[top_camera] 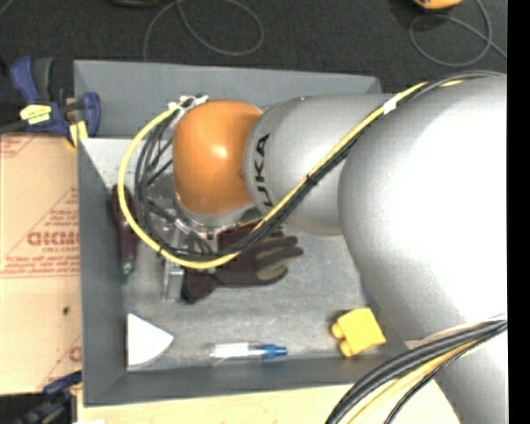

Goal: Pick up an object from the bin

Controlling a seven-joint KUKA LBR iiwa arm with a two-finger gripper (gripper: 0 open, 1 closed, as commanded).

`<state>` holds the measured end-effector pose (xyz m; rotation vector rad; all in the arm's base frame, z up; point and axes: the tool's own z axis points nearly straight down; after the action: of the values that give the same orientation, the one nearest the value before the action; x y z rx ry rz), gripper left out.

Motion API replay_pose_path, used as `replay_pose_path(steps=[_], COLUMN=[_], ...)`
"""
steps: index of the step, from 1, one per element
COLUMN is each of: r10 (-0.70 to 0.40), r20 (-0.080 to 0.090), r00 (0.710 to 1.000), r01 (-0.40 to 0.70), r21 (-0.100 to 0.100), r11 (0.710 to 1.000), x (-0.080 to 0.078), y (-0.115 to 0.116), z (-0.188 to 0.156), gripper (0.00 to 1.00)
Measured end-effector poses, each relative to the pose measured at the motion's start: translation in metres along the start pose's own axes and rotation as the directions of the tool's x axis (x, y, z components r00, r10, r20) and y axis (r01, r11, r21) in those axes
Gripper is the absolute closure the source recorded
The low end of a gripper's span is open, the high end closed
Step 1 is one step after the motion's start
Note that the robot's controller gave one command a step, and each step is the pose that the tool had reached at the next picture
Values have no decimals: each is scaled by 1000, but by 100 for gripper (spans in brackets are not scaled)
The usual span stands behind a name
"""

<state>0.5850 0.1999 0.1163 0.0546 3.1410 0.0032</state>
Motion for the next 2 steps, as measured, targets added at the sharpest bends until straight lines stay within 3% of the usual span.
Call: replay_pose_path(steps=[1, 2], r10=[95, 12], r20=[2, 1], r00=[995, 1000], r01=[-95, -12], r21=[0, 1], r11=[995, 1000], x=[2, -3], y=[-20, -46], z=[9, 22], gripper=[0, 0])
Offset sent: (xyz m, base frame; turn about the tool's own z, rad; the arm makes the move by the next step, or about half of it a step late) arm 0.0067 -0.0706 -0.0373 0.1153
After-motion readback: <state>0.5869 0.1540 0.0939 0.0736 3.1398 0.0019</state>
